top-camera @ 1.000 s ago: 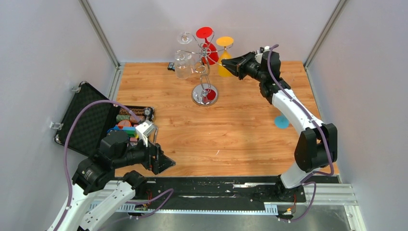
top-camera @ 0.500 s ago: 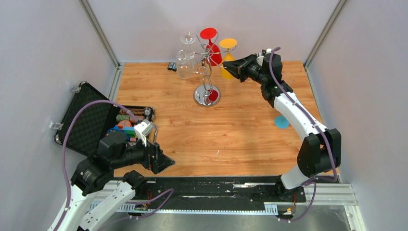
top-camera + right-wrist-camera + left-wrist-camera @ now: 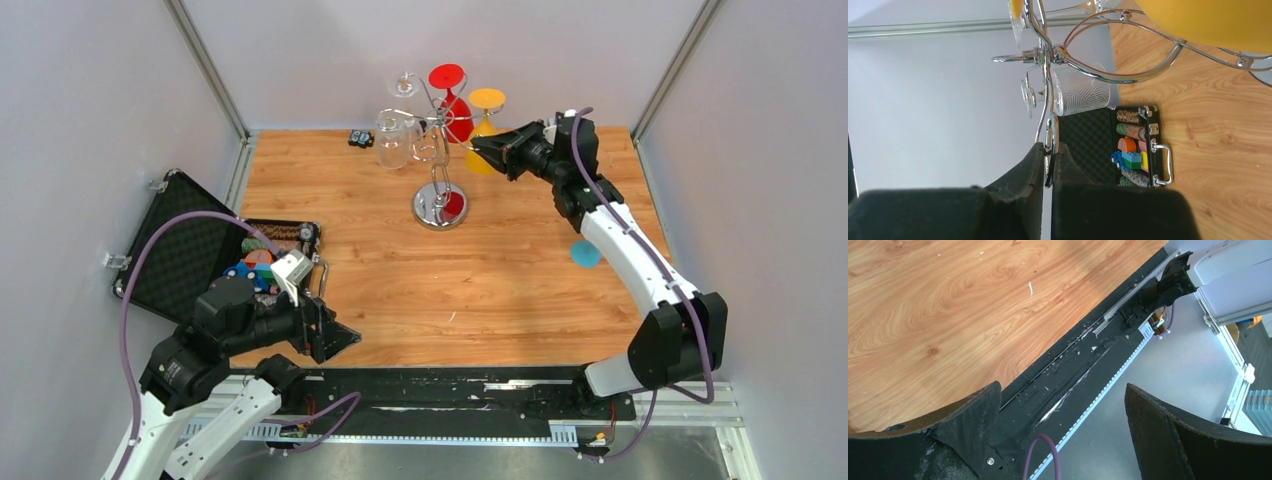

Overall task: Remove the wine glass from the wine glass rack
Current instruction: Move the wine rack to the center of the board.

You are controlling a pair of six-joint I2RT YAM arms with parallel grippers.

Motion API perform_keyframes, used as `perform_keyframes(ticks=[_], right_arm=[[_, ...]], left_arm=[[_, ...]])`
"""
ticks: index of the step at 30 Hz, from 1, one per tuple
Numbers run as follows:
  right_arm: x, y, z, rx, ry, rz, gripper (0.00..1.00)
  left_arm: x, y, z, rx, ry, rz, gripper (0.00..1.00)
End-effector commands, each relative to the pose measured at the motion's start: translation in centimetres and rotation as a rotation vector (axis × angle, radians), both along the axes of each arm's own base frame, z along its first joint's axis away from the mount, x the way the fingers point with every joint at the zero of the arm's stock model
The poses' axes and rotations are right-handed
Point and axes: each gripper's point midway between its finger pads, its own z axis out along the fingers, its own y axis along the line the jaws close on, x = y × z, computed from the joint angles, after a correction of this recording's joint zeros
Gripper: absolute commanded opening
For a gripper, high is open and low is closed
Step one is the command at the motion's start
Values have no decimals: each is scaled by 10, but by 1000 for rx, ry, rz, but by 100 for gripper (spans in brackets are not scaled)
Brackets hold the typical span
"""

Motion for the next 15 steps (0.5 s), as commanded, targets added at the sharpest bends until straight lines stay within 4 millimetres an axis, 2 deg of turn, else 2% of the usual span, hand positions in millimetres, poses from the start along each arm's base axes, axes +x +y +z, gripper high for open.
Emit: perform_keyframes(ticks=[1, 15], right_arm=[[-32, -12, 50, 31, -115, -4, 0], [-86, -29, 44, 15, -94, -18, 0]], left_arm=[[-2, 2, 16, -40, -38, 14, 100], [-5, 3, 22, -78, -41, 32, 100]])
